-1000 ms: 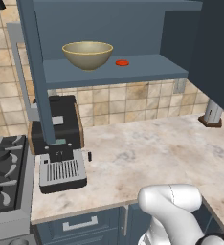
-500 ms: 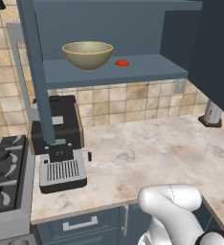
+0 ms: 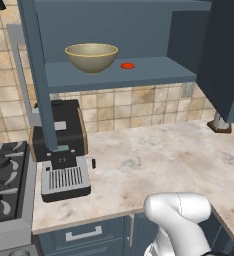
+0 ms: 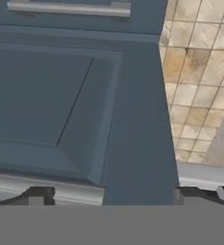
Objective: Pick the mug and place it in the sink. Pick the bowl and place it in the open cabinet and then close the cabinet.
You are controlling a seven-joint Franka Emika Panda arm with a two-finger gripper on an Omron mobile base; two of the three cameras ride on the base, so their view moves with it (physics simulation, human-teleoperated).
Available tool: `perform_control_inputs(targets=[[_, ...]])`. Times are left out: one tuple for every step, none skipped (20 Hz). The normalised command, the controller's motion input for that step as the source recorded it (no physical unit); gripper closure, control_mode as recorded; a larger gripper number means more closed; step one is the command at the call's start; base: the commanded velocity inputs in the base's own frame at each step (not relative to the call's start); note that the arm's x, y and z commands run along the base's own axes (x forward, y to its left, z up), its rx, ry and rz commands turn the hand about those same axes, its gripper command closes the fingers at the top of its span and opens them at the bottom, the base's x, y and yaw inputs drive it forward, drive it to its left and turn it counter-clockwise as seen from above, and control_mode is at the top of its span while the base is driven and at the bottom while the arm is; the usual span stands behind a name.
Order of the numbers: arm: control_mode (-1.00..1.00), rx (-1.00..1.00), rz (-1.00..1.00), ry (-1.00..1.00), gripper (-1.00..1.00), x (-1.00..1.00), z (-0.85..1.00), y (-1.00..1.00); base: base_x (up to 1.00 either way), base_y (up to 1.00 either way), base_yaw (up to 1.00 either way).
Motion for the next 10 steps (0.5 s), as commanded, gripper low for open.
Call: perform_control_inputs(targets=[[-1.00, 0.00, 0.00, -0.03, -1.00, 0.00, 0.00, 0.74, 0.00, 0.00, 0.00], [-1.00, 0.00, 0.00, -0.07, -1.00, 0.00, 0.00, 0.78, 0.00, 0.00, 0.00], [-1.00, 0.00, 0.00, -0.11, -1.00, 0.00, 0.00, 0.89, 0.00, 0.00, 0.00], [-1.00, 0.00, 0.00, -0.15, -1.00, 0.00, 0.00, 1.00, 0.00, 0.00, 0.00], [-1.00, -0.03, -0.02, -0.14, -1.00, 0.00, 0.00, 1.00, 0.00, 0.00, 0.00], [-1.00, -0.03, -0.03, -0.14, -1.00, 0.00, 0.00, 1.00, 0.00, 0.00, 0.00], [-1.00, -0.01, -0.03, -0.13, -1.00, 0.00, 0.00, 0.97, 0.00, 0.00, 0.00], [-1.00, -0.01, -0.04, -0.12, -1.00, 0.01, 0.00, 0.89, 0.00, 0.00, 0.00], [-1.00, -0.02, -0.06, -0.11, -1.00, 0.07, 0.00, 0.79, 0.00, 0.00, 0.00], [-1.00, -0.03, -0.07, -0.12, -1.00, 0.11, 0.00, 0.73, 0.00, 0.00, 0.00]])
